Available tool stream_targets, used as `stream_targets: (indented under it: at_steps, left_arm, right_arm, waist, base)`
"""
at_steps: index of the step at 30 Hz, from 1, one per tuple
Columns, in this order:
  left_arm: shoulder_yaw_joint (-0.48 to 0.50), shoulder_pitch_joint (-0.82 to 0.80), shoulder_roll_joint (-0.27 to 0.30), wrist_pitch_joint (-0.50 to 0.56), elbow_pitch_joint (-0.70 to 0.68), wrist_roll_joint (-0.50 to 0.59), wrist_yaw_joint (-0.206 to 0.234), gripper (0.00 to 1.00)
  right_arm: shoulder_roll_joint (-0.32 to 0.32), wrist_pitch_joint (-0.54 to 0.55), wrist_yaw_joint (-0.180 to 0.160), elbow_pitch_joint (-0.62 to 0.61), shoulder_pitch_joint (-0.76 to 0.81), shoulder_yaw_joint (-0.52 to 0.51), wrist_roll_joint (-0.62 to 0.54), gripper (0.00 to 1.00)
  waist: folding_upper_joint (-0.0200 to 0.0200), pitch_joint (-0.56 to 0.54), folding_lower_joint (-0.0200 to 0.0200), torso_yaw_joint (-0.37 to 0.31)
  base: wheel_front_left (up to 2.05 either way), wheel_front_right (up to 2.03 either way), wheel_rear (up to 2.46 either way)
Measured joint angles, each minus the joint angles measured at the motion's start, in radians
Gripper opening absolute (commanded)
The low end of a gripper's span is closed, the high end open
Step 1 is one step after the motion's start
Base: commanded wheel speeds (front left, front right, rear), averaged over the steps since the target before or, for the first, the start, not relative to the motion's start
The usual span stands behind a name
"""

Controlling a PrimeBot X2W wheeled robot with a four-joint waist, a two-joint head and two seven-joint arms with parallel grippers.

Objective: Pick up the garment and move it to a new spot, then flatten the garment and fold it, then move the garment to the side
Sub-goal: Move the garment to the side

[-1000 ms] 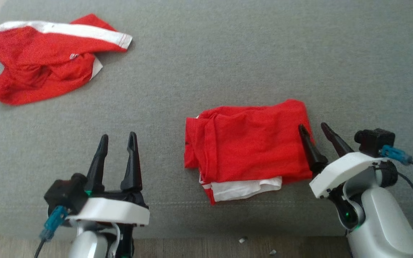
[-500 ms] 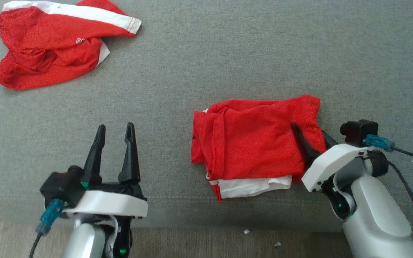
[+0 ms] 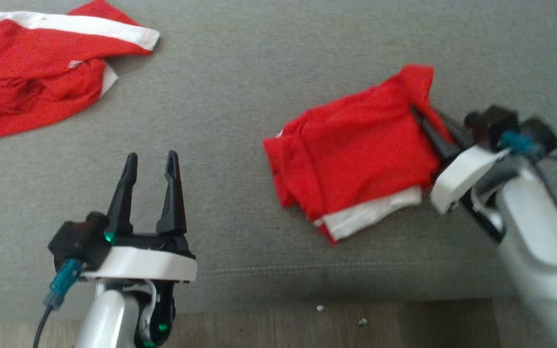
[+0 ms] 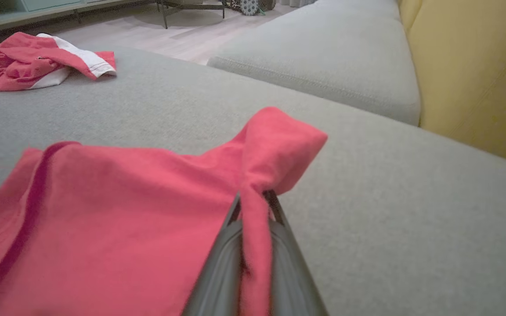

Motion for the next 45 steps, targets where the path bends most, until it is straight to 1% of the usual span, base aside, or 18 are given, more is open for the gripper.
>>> stream_targets:
  at_steps: [4, 5, 6, 8, 11, 15, 18, 22, 26, 28, 32, 38, 39, 40, 42, 43, 44, 45]
  left_arm:
    - [0.010, -0.033, 0.000, 0.000, -0.002, 0.014, -0.013, 1.00]
    - [0.010, -0.033, 0.000, 0.000, -0.002, 0.014, -0.013, 1.00]
    - [0.012, -0.058, 0.000, 0.000, -0.005, 0.025, -0.026, 1.00]
    - [0.013, -0.073, 0.000, 0.000, -0.007, 0.029, -0.028, 1.00]
    - [0.019, -0.117, -0.001, 0.000, -0.008, 0.050, -0.050, 1.00]
    - [0.029, -0.172, -0.002, -0.004, -0.017, 0.083, -0.077, 1.00]
    - [0.037, -0.213, -0.003, -0.007, -0.027, 0.102, -0.090, 1.00]
    - [0.043, -0.248, -0.003, -0.007, -0.049, 0.114, -0.106, 1.00]
    - [0.042, -0.251, -0.001, -0.007, -0.058, 0.124, -0.107, 1.00]
    - [0.042, -0.251, -0.001, -0.007, -0.062, 0.124, -0.110, 1.00]
    - [0.041, -0.251, -0.001, -0.007, -0.064, 0.124, -0.110, 1.00]
    - [0.041, -0.248, -0.001, -0.007, -0.065, 0.124, -0.114, 1.00]
    - [0.042, -0.248, -0.001, -0.007, -0.065, 0.124, -0.114, 1.00]
    - [0.042, -0.247, -0.001, -0.007, -0.065, 0.124, -0.114, 1.00]
    - [0.042, -0.247, -0.001, -0.007, -0.065, 0.124, -0.114, 1.00]
    - [0.042, -0.247, -0.001, -0.007, -0.065, 0.124, -0.114, 1.00]
    - [0.042, -0.247, -0.001, -0.007, -0.065, 0.123, -0.114, 1.00]
    - [0.042, -0.246, -0.001, -0.007, -0.065, 0.122, -0.113, 1.00]
  right_arm:
    - [-0.077, 0.017, 0.000, 0.028, -0.092, 0.022, 0.060, 0.00]
    - [-0.077, 0.017, 0.000, 0.028, -0.092, 0.022, 0.060, 0.00]
    - [-0.109, 0.022, 0.000, 0.056, -0.134, 0.012, 0.107, 0.00]
    - [-0.122, 0.024, 0.000, 0.069, -0.154, 0.007, 0.126, 0.00]
    - [-0.152, 0.021, 0.000, 0.107, -0.216, -0.008, 0.160, 0.00]
    - [-0.169, 0.016, 0.000, 0.162, -0.281, -0.022, 0.188, 0.00]
    - [-0.173, 0.008, 0.000, 0.207, -0.307, -0.033, 0.203, 0.00]
    - [-0.174, -0.012, 0.000, 0.272, -0.345, -0.083, 0.220, 0.00]
    - [-0.159, -0.049, 0.000, 0.331, -0.401, -0.124, 0.224, 0.00]
    - [-0.150, -0.063, 0.000, 0.357, -0.416, -0.127, 0.202, 0.00]
    - [-0.125, -0.083, 0.000, 0.389, -0.423, -0.126, 0.198, 0.00]
    - [-0.124, -0.104, 0.000, 0.411, -0.427, -0.117, 0.199, 0.00]
    - [-0.124, -0.113, 0.000, 0.411, -0.429, -0.114, 0.200, 0.03]
    - [-0.124, -0.120, 0.000, 0.411, -0.431, -0.108, 0.201, 0.30]
    - [-0.124, -0.124, 0.000, 0.410, -0.434, -0.095, 0.202, 0.61]
    - [-0.124, -0.125, 0.000, 0.410, -0.436, -0.089, 0.204, 0.86]
    - [-0.123, -0.125, 0.000, 0.409, -0.436, -0.085, 0.210, 1.00]
    - [-0.122, -0.125, 0.000, 0.410, -0.436, -0.083, 0.217, 1.00]
  waist:
    - [0.0000, 0.026, 0.0000, -0.035]
    - [0.0000, 0.026, 0.0000, -0.035]
    - [0.0000, 0.045, 0.0000, -0.051]
    - [0.0000, 0.055, 0.0000, -0.059]
    - [0.0000, 0.087, 0.0001, -0.084]
    - [0.0000, 0.127, 0.0001, -0.122]
    - [0.0000, 0.153, 0.0001, -0.150]
    - [0.0000, 0.184, 0.0001, -0.190]
    - [0.0000, 0.211, 0.0001, -0.230]
    - [0.0000, 0.220, 0.0002, -0.238]
    - [0.0000, 0.223, 0.0001, -0.242]
    - [0.0000, 0.221, 0.0000, -0.237]
    - [0.0000, 0.221, 0.0001, -0.236]
    - [0.0000, 0.220, 0.0001, -0.235]
    - [0.0000, 0.217, 0.0000, -0.233]
    - [0.0000, 0.215, 0.0000, -0.232]
    - [0.0000, 0.212, 0.0001, -0.231]
    - [0.0000, 0.209, 0.0001, -0.230]
  base:
    - [0.00, 0.00, 0.00]
    - [0.00, 0.00, 0.00]
    - [0.00, 0.00, 0.00]
    - [0.00, 0.00, 0.00]
    - [0.00, 0.00, 0.00]
    - [0.00, 0.00, 0.00]
    - [0.00, 0.00, 0.00]
    - [0.00, 0.00, 0.00]
    - [0.00, 0.00, 0.00]
    - [0.00, 0.00, 0.00]
    - [0.00, 0.00, 0.00]
    - [0.00, 0.00, 0.00]
    - [0.00, 0.00, 0.00]
    - [0.00, 0.00, 0.00]
    - [0.00, 0.00, 0.00]
    - [0.00, 0.00, 0.00]
    - [0.00, 0.00, 0.00]
    - [0.00, 0.00, 0.00]
